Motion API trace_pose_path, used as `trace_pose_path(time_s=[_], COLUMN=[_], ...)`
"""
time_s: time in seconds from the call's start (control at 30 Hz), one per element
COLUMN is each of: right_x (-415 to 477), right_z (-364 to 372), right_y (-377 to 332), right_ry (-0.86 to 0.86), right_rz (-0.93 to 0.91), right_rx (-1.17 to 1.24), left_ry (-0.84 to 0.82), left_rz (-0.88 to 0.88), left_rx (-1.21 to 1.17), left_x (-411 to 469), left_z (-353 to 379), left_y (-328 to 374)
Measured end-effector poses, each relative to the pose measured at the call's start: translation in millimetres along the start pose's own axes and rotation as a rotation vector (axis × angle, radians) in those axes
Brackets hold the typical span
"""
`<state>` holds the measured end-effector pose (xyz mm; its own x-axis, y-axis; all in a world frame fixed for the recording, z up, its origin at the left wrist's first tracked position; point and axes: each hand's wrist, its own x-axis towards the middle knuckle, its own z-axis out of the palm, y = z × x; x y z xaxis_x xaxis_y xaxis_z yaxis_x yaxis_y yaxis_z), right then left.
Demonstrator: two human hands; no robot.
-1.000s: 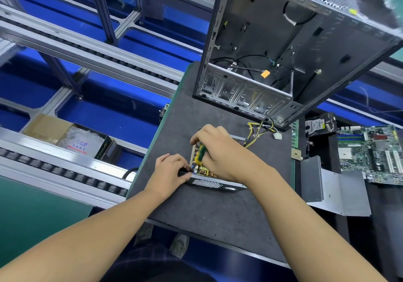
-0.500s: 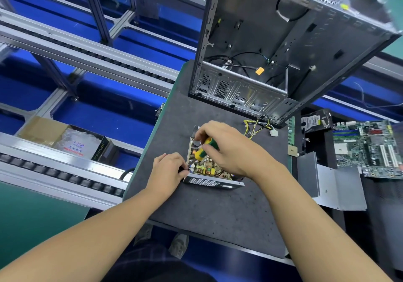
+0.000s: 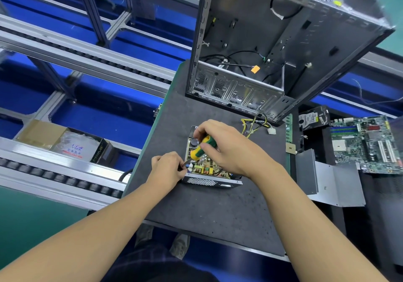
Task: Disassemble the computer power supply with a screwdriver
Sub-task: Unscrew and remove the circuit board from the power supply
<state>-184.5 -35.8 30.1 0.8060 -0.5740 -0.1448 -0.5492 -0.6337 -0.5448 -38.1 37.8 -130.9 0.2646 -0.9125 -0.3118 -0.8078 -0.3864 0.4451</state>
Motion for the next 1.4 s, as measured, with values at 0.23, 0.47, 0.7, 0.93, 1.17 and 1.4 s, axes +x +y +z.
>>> trace_pose_path(time_s=[0.23,0.47,0.7,0.93,1.17,1.4], right_x=[-2.0,-8.3,-50.7,-140.6,-219.2,-284.4], right_z=[-0.5,-9.6,-59.1,-94.2,-82.8,-62.9], right_y=[7.6,25.2,57.0,103.2,133.5,143.8], right_ry=[0.027,0.295,0.903,1.125,1.205,1.318], right_rz=[0.015,0.107,0.4,0.705,0.966,1.085], right_rx=[0.037,0.103,0.299,0.311,0.39,0.445], left_ry=[0.033,0.079,-0.016,-0.507,-0.745,-0.762], left_rz=[0.136,-0.083,0.113,0.308,0.236,0.239], left_rx=[-0.2,-0.854,-1.203,-0.835,-0.482,-0.336], left_x=[-5.8,8.7,16.0,-8.1,-21.7,-40.8], left_z=[-1.3,-26.1,-72.7,-16.2,78.2,134.4], left_y=[-16.5,-29.0,66.0,216.2,286.5,329.8])
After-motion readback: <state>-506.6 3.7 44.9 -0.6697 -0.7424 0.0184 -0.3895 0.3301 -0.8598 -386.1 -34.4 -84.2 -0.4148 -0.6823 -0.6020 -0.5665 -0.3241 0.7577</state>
